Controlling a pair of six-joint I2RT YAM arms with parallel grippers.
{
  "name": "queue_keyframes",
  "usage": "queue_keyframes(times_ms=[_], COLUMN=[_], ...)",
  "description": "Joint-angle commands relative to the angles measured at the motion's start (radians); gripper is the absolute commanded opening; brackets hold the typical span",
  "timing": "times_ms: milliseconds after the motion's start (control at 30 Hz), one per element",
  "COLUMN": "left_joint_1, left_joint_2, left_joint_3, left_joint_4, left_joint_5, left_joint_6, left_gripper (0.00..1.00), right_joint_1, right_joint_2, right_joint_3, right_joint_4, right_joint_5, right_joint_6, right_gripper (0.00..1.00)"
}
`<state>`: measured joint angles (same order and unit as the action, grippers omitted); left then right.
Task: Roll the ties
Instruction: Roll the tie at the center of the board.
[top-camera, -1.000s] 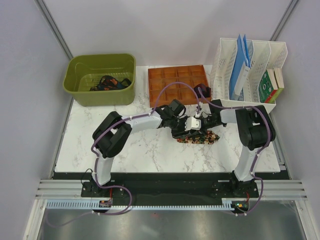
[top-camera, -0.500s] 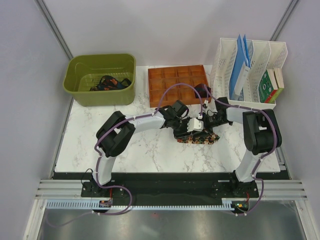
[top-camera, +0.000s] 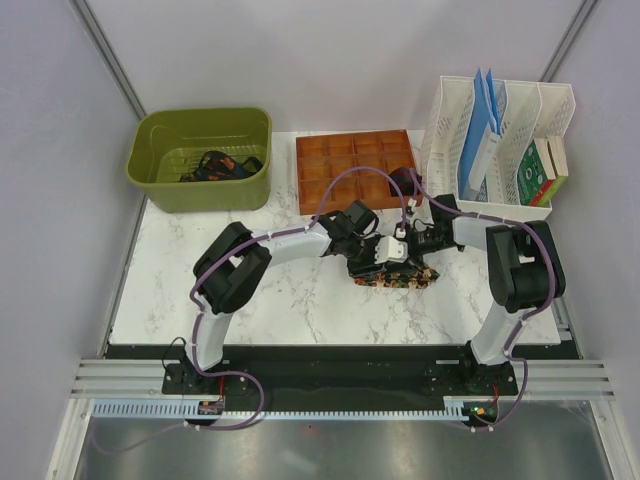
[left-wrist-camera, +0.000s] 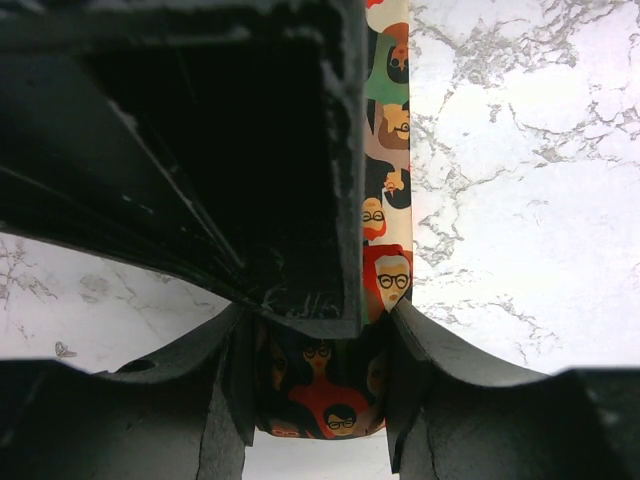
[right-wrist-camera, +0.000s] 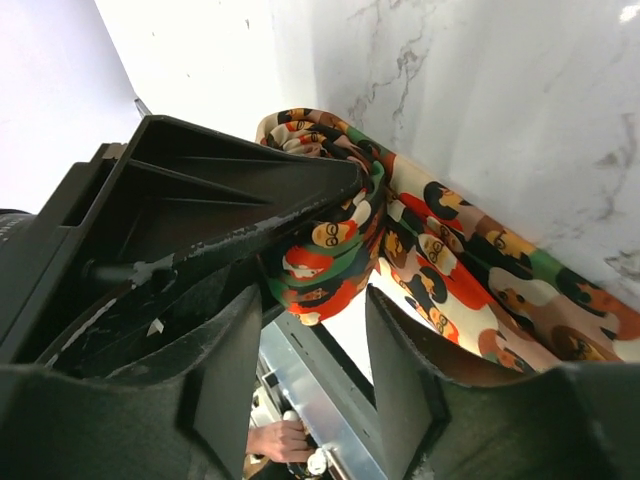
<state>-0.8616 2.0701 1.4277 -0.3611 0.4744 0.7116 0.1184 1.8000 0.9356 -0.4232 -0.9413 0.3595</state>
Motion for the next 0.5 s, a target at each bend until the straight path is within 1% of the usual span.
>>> queue_keyframes(times_ms=[0,33,67,133,167,233,267,300,333,367,433,467], left_joint_1=[-0.013,-0.013,-0.010,-0.007,-0.007,-0.002,0.001,0.009,0.012,0.016,0.030,0.035], left_joint_2=[0.088,0.085,0.084,0.076,0.073,0.065,0.053,0.045,0.036,0.013,-0.013,-0.046], left_joint_3=[-0.030,-0.030,-0.030,-0.035,-0.035,-0.036,-0.036,-0.038,-0.039,-0.042,-0.055,-0.062], left_joint_4=[-0.107,-0.107,-0.107,-0.107,-0.107,-0.107,-0.105,-0.102,-0.099,-0.093,-0.078,-0.064], left_joint_5=[-0.051,-0.053,-0.051,-0.045,-0.045,-0.043,-0.040,-0.036,-0.028,-0.025,-0.007,-0.002], left_joint_6=[-0.004,-0.006,-0.009,-0.012,-0.017,-0.023,-0.029,-0.035,-0.041,-0.052,-0.057,-0.060], left_gripper=[0.19,0.19,0.20,0.21,0.25,0.29,0.36,0.39,0.42,0.48,0.54,0.60], right_joint_1=[0.017,0.015,0.015,0.017,0.015,0.013,0.013,0.013,0.009,0.004,-0.008,-0.011], right_joint_2=[0.033,0.045,0.058,0.082,0.082,0.079,0.079,0.079,0.079,0.079,0.091,0.096], right_joint_3=[-0.011,-0.009,-0.003,0.003,0.003,-0.004,-0.012,-0.015,-0.015,-0.017,-0.014,-0.008], right_joint_4=[0.070,0.077,0.083,0.086,0.086,0.083,0.074,0.070,0.055,0.051,0.029,0.026], right_joint_5=[-0.004,0.001,0.002,-0.001,0.004,0.009,0.021,0.022,0.033,0.051,0.068,0.079], right_joint_6=[0.026,0.025,0.029,0.026,0.016,0.009,0.004,-0.014,-0.024,-0.033,-0.059,-0.070], right_gripper=[0.47,0.43,0.37,0.30,0.19,0.12,0.05,0.01,0.00,0.00,0.00,0.00])
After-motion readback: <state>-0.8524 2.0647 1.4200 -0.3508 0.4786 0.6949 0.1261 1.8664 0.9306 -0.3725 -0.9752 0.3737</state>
